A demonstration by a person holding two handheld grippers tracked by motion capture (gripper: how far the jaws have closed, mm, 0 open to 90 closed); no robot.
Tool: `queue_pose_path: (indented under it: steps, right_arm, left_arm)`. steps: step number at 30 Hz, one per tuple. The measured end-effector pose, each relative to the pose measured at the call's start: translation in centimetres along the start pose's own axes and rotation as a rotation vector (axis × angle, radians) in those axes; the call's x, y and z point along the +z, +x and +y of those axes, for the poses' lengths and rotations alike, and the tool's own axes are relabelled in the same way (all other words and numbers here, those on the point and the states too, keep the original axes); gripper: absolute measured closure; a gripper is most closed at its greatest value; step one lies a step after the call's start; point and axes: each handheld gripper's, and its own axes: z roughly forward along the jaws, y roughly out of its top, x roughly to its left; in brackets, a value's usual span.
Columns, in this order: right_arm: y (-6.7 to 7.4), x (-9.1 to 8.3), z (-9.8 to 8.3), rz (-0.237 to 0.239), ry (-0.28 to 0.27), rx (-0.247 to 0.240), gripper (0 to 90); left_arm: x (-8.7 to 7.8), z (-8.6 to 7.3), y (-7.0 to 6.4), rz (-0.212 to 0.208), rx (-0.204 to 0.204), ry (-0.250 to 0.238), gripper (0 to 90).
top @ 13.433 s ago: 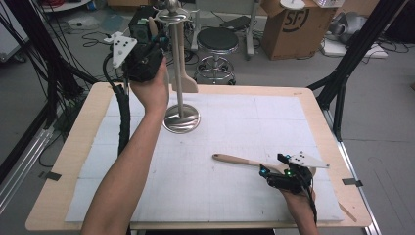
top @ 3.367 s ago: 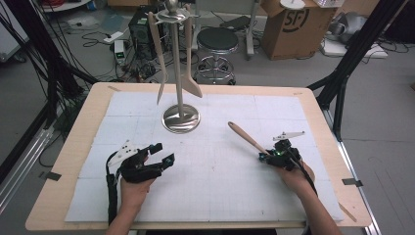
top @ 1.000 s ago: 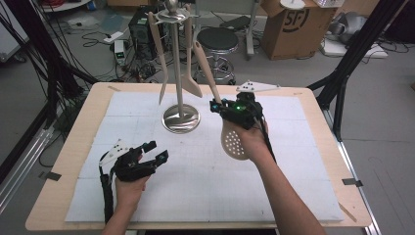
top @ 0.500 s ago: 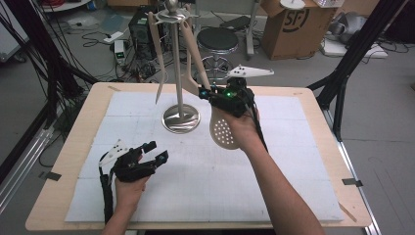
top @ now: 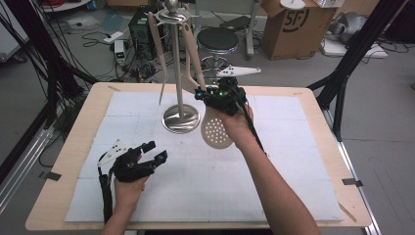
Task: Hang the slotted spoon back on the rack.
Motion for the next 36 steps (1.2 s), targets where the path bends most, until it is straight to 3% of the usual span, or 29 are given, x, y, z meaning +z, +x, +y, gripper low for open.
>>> queue_pose_path:
  steps: [10, 18, 27, 30, 36]
  right_arm:
    - [-0.2, 1.0, -0.1, 0.015, -0.010, 0.023, 77.6]
    - [-0.3, 2.1, 0.6, 0.050, 0.025, 0.026, 77.8]
    - [-0.8, 2.7, 0.4, 0.068, 0.043, 0.062, 75.8]
    - [-1.0, 2.6, 0.1, 0.029, 0.045, 0.084, 50.6]
    - [-2.0, 1.6, -1.2, -0.007, 0.033, 0.102, 28.6]
  left_arm:
    - [0.0, 0.0, 0.1, 0.002, 0.004, 0.001, 29.3]
    - [-0.1, 0.0, 0.1, 0.004, -0.001, -0.003, 29.3]
    - [-0.2, 0.0, 0.2, 0.008, -0.002, -0.007, 29.3]
    - [-0.2, 0.0, 0.2, 0.006, -0.003, -0.008, 29.3]
    - [-0.3, 0.0, 0.2, 0.003, -0.004, -0.009, 28.8]
